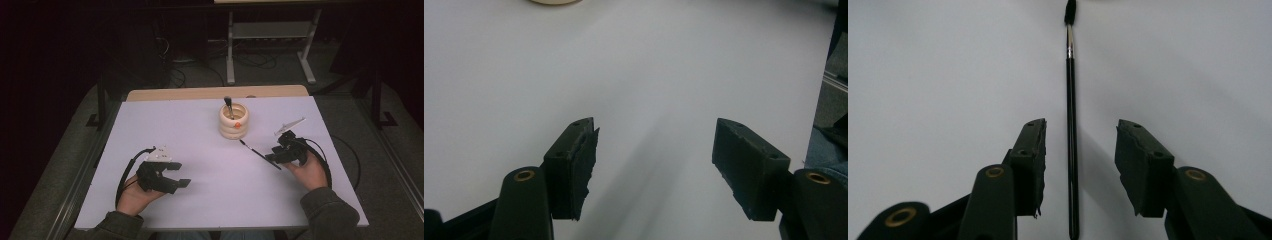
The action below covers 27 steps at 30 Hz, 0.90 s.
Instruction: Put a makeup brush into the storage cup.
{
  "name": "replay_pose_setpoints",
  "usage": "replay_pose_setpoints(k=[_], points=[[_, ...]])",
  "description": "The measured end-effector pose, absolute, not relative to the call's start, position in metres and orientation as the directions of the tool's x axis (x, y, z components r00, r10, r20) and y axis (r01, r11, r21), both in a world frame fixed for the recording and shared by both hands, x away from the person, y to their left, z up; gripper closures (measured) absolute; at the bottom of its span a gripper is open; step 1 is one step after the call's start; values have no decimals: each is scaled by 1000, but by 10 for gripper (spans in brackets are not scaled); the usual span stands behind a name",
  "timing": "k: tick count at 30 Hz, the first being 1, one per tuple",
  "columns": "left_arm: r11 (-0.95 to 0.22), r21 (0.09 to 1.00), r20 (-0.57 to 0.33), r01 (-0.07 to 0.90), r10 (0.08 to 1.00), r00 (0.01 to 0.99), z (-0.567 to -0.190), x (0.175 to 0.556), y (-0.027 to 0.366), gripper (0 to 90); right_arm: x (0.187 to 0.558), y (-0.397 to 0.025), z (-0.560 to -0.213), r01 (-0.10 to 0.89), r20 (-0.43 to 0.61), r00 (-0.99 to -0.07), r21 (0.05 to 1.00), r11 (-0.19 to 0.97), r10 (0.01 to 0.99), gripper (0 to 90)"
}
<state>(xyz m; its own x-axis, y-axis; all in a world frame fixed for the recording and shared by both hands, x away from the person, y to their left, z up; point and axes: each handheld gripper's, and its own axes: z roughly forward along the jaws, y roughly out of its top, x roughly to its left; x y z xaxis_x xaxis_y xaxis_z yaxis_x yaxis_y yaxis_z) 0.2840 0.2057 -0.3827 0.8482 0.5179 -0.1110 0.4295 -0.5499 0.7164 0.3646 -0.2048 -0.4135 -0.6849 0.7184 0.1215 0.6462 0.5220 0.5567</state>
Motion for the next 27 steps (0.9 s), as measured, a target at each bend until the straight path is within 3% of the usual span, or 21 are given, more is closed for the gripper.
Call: replay_pose_setpoints(k=[27], points=[[-555,715,-108,426,514,851,-383,284,205,335,366,-202,-430,646,89,-712,472,600,697,726]])
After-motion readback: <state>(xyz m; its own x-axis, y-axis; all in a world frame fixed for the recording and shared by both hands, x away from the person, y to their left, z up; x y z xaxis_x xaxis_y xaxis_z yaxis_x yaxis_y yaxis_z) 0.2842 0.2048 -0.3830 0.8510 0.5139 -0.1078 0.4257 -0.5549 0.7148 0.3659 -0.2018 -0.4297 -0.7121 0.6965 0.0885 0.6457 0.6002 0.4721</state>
